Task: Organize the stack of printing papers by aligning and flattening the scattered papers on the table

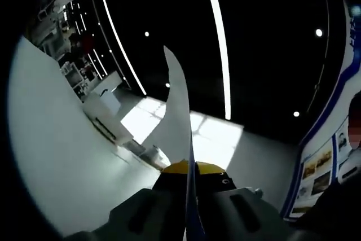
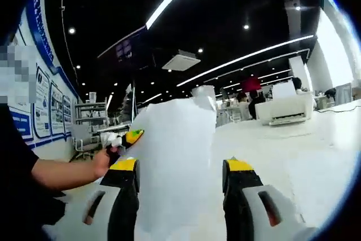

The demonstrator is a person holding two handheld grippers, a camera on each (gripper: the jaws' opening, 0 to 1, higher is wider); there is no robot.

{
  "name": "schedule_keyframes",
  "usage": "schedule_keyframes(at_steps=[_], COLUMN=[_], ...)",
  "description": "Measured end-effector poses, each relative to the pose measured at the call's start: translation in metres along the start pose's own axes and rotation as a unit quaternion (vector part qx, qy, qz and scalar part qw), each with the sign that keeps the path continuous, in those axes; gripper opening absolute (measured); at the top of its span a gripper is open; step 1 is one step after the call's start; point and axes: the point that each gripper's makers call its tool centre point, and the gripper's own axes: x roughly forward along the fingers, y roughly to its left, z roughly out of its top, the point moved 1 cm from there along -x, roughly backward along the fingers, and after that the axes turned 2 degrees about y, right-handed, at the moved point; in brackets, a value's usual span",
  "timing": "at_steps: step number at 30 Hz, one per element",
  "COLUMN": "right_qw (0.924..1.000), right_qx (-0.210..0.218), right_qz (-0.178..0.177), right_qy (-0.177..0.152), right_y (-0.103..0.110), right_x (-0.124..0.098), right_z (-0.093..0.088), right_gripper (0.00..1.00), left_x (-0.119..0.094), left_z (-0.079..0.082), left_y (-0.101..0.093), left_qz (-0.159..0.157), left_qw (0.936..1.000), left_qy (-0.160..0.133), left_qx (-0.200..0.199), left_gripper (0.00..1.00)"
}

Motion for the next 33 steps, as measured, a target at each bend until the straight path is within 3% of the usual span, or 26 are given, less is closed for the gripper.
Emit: schedule_keyframes(at_steps=[4,12,18,24,27,30,33], right_qw=[0.9988,0.9962,0.9915,0.9895,0.9828,0.9735,0.9718], right_qx=[0.027,0.028,0.061,0.084,0.112,0.114,0.111], right_qz=[0.038,0.057,0.082,0.107,0.144,0.196,0.201], right_qy=[0.017,0.06,0.08,0.05,0.023,0.031,0.053], right_y=[-0.003,-0.011,-0.007,0.0,0.01,0.029,0.037], right_x=[0.019,0.036,0.028,0.011,0.002,-0.002,0.001], right_z=[0.002,-0.007,-0.014,0.007,0.024,0.024,0.012], right_gripper=[0.56,0.54,0.22,0.11,0.06,0.0,0.0], left_x=[0.002,0.003,0.003,0.003,0.002,0.002,0.001], left_z=[-0.002,-0.003,-0.003,-0.003,-0.003,-0.002,0.0], left_y=[0.0,-0.004,-0.004,0.0,0.001,0.002,0.003], left_qz=[-0.004,-0.012,-0.014,-0.002,0.003,0.005,0.009], left_qw=[1.0,0.9999,0.9999,0.9999,0.9999,0.9999,0.9999], left_qy=[0.007,0.011,0.01,0.011,0.008,0.008,0.0], left_qx=[-0.002,-0.002,-0.003,0.004,0.006,0.008,0.006], left_gripper=[0.06,0.06,0.06,0.06,0.06,0.06,0.06])
